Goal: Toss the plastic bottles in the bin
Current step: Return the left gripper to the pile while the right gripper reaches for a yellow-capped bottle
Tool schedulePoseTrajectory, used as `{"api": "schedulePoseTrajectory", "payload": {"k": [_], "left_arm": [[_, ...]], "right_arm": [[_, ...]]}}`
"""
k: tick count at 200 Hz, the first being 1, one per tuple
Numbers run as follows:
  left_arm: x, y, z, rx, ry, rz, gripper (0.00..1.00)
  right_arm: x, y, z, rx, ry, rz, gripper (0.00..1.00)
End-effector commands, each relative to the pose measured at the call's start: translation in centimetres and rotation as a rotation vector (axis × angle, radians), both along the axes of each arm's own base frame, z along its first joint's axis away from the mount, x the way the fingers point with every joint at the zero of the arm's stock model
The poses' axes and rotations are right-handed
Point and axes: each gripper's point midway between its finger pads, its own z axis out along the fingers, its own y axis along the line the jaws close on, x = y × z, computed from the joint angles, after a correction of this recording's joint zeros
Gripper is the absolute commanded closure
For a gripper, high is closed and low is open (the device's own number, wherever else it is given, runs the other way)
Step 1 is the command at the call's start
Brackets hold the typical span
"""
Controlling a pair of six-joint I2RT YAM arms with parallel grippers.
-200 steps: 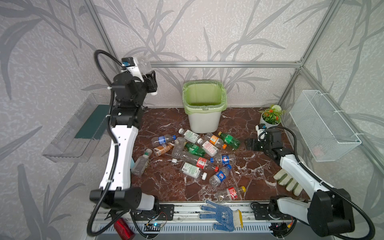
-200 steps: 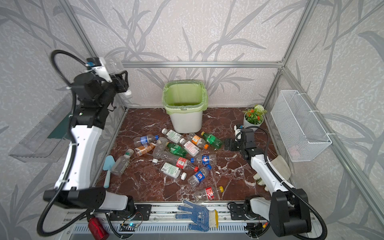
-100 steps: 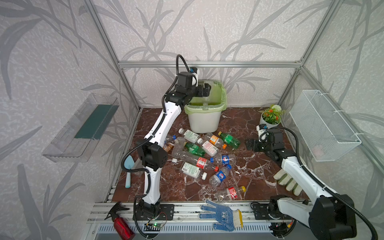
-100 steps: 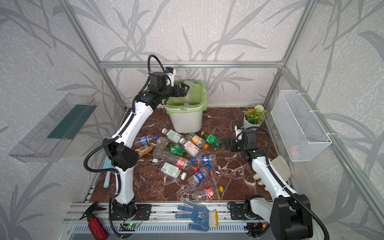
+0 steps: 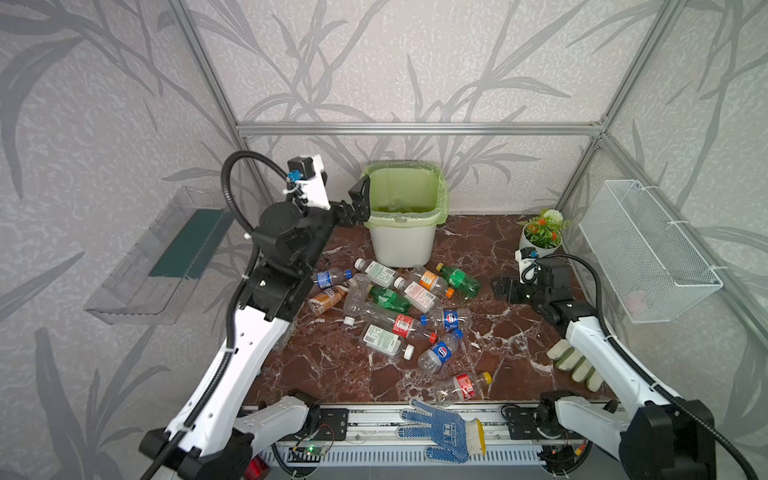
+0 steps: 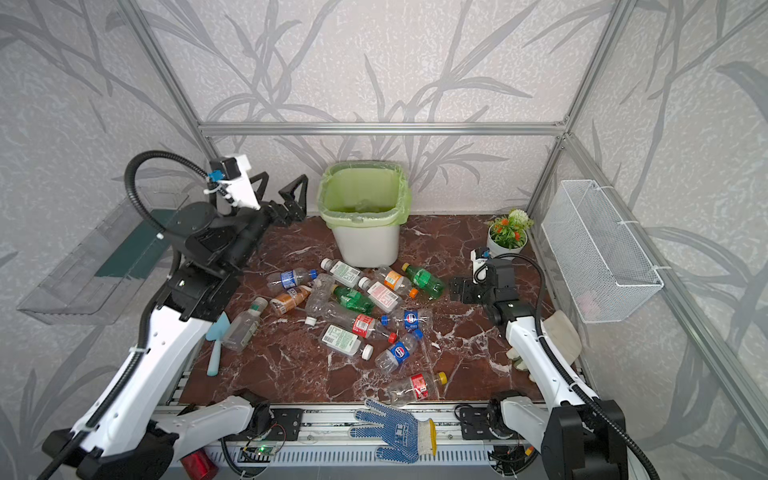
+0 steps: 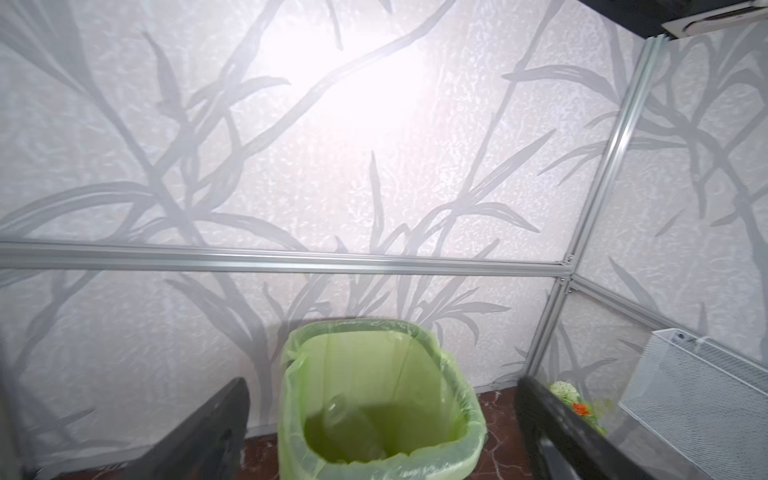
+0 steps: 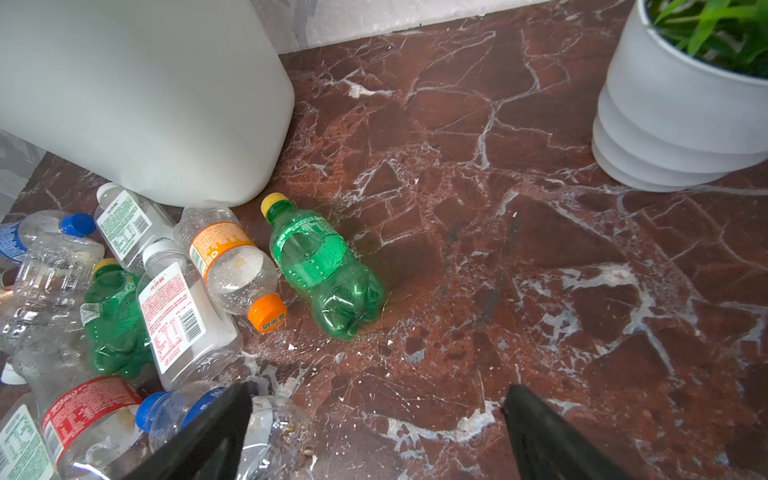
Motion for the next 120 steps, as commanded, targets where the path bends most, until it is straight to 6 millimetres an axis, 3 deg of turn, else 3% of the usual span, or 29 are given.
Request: {"api": "schedulePoseTrajectory", "payload": {"k": [1, 37, 65, 96, 120], "left_arm": [[2.4, 3.2, -11.3, 0.062, 0.257, 0.191, 0.01], [1.2, 6.2, -19.3, 0.022, 0.458, 0.254, 0.01], [0.6, 6.7, -23.3, -0.005, 0.568, 0.258, 0.01], [0.2, 6.1, -25.3, -0.007, 0.608, 0.223, 0.01], [0.2, 6.0, -26.4, 0.008, 0.635, 0.218, 0.01]], "right_arm": [[0.1, 1.3, -0.1, -0.059, 0.045, 0.063, 0.01], [0.1, 3.0, -1.2, -0.188, 0.112, 0.131, 0.01], [-1.0, 3.5, -1.6, -0.186, 0.163, 0.124, 0.0], [-5.6, 2.6, -2.5, -0.086, 0.348, -0.041, 0.0], [-9.7, 3.8, -3.3, 0.1, 0.46, -0.105, 0.01]]}}
